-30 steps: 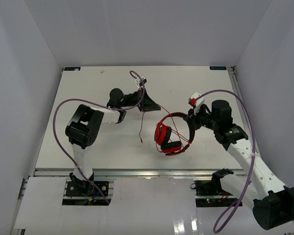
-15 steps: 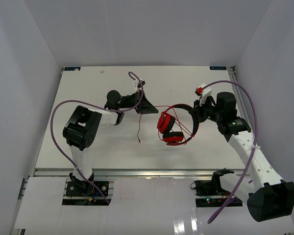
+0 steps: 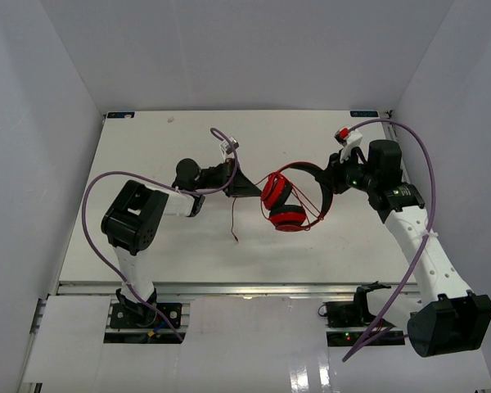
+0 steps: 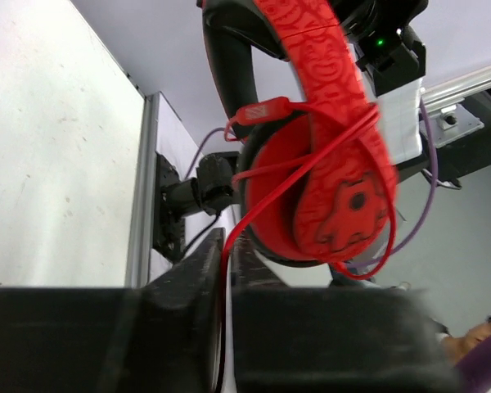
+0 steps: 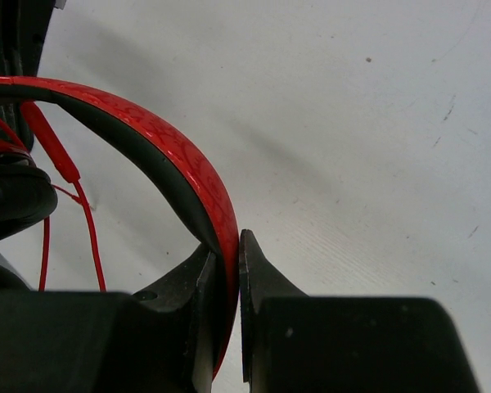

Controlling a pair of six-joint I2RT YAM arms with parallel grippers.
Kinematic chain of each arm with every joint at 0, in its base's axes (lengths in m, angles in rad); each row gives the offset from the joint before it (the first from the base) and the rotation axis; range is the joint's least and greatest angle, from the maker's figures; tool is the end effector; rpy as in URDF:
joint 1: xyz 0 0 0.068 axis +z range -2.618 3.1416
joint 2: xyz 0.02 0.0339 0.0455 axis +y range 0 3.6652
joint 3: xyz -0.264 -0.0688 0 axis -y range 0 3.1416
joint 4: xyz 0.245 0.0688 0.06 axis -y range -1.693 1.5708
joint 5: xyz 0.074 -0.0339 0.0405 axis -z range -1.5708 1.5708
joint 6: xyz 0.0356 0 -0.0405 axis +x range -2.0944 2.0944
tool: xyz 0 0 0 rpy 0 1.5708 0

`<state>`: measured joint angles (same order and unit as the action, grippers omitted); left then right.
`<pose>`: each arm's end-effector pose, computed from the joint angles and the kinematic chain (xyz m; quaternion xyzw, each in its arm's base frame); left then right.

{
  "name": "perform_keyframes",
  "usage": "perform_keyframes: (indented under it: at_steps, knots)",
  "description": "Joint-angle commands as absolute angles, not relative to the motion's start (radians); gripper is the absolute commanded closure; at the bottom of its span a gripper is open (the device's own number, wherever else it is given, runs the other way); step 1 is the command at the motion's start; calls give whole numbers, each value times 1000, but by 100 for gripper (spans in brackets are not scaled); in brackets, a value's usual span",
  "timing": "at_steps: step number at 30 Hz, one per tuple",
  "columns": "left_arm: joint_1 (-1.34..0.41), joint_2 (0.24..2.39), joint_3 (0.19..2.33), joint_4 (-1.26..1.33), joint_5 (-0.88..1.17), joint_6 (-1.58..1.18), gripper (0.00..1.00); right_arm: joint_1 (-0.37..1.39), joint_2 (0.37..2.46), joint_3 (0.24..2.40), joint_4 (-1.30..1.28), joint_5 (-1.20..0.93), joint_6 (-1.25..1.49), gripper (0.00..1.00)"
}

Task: Wrap the headphones

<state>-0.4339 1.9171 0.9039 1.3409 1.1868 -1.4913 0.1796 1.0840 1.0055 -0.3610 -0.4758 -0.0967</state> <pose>0.3244 -0.1867 0.2138 0.1490 0.6461 -0.7392 0.1179 0.2343 0.0591 0.3425 -0.2381 0.7953 0.2204 0.5122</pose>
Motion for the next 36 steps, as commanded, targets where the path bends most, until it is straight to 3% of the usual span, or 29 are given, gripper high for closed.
perform_keyframes:
  at_steps: [1, 10, 26, 36]
  knots:
    - [-433, 1862, 871, 1821, 1123, -1408, 73, 166, 1098, 1121, -294, -625, 113, 92]
    - [-471, 1869, 827, 1818, 1034, -1315, 62, 166, 1160, 1165, -251, -694, 275, 92]
    - [-606, 1934, 822, 1760, 895, -1133, 66, 166, 1187, 1208, -207, -543, 354, 92]
    - [-705, 1892, 748, 1632, 721, -879, 97, 211, 1190, 1160, -204, -303, 357, 92]
